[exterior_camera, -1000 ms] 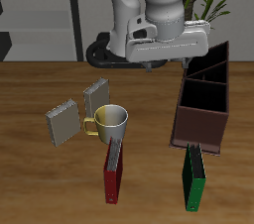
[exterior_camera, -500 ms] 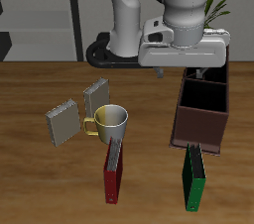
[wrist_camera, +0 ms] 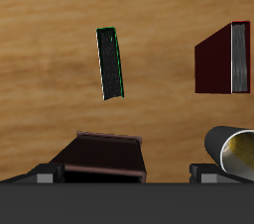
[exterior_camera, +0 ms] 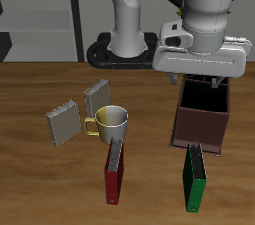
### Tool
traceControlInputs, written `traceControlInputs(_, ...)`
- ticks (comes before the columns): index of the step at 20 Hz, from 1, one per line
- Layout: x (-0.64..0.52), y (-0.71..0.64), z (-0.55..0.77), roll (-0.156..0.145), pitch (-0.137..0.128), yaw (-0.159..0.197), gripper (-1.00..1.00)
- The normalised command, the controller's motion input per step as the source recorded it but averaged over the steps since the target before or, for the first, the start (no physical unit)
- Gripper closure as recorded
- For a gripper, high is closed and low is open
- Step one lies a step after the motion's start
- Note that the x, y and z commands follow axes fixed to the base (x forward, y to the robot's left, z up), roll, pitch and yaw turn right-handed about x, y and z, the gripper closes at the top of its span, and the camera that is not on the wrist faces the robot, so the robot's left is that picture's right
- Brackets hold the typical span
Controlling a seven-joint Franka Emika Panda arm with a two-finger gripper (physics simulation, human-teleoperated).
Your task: Place the green book into the left desk caddy's back compartment
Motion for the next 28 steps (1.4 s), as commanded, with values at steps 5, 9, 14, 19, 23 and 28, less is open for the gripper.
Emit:
traceControlInputs(5,0.21,0.07,0.01,-0.005,-0.028,0.068,-1.00)
traceControlInputs(9,0.19,-0.08,-0.05,-0.004,-0.043,0.078,-1.00)
traceControlInputs(14,0.12,-0.02,-0.11,-0.019,-0.071,0.054,-1.00)
traceControlInputs(19,0.12,-0.05,-0.21,-0.018,-0.056,-0.019,-1.00)
traceControlInputs(23,0.14,0.11,-0.35,-0.003,-0.051,0.009,-1.00)
traceControlInputs(28,0.16,0.04,-0.40,-0.020,0.024,-0.051,-1.00)
